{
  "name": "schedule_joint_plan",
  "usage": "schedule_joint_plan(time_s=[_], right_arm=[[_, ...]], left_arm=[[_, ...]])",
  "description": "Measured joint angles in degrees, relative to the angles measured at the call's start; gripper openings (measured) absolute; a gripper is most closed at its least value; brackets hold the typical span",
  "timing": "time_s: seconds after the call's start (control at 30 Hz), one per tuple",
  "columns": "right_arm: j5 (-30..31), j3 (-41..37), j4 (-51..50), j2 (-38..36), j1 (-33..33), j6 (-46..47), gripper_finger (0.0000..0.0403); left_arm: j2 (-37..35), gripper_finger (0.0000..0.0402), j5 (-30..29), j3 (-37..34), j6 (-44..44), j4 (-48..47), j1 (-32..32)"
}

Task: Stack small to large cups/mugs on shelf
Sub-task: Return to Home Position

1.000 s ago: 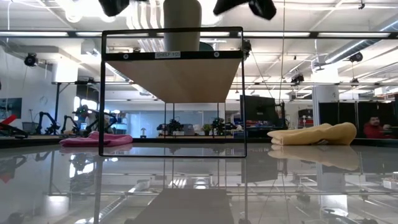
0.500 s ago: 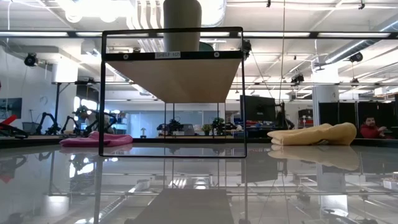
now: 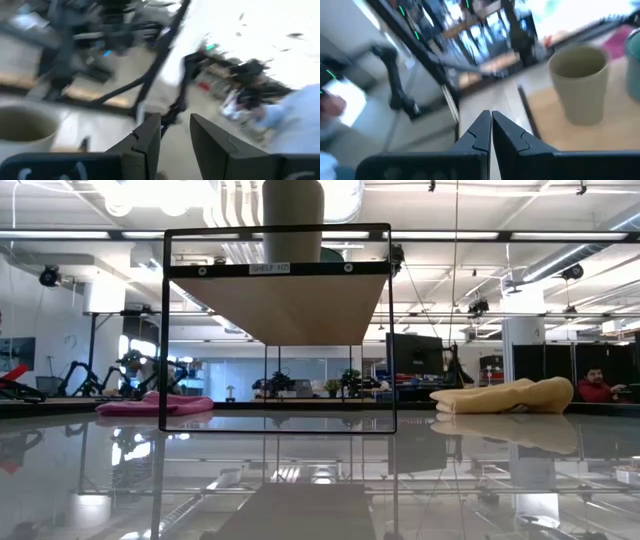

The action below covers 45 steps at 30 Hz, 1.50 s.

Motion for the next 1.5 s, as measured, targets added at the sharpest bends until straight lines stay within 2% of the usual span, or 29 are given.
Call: schedule_joint_plan(time_s=[0.1,0.37,0.53,0.73,0.9,1.03,1.13,1.23,1.37,1.5], right_arm=[[-0.74,-7.7,10.03,-6.9,-1.22,-2.68,0.0009],[-5.18,-25.26,28.37,-24.36,-2.13,-16.75,0.0009],[-9.08,-34.09,36.57,-29.56,-2.06,-21.94,0.0009],[-6.03,-42.43,39.97,-33.2,-2.13,-22.12,0.0009],[-2.5,-46.63,40.05,-36.03,-2.52,-21.95,0.0009],[-0.55,-49.84,39.57,-39.69,-3.13,-22.86,0.0009],[0.31,-52.97,39.54,-43.59,-3.97,-23.41,0.0009],[0.52,-57.17,41.54,-47.42,-4.85,-22.76,0.0009],[0.6,-63.99,49.28,-50.87,-5.26,-23.31,0.0009],[0.59,-69.66,58.08,-52.65,-5.27,-25.46,0.0009]], left_arm=[[-4.29,0.0091,1.55,-5.06,-0.21,4.77,0.04],[-18.56,0.0091,-0.6,-12.18,5.09,4.78,0.11],[-28.21,0.0091,-0.66,-15.97,8.61,3.56,0.11],[-37.56,0.0091,-1.32,-20.82,8.78,3.75,0.11],[-36.62,0.0091,-2.73,-21.07,8.7,-4.54,0.11],[-37.39,0.0091,-11.27,-21.94,8.8,-12.18,0.12],[-37.39,0.0091,-18.27,-21.69,9.66,-12.58,0.12],[-37.25,0.0091,-18.5,-21.92,9.66,-13.2,0.09],[-37.4,0.0091,-18.59,-24.49,8.31,-12.89,0.11],[-37.44,0.0091,-18.49,-29.12,7.41,-4.64,0.11]])
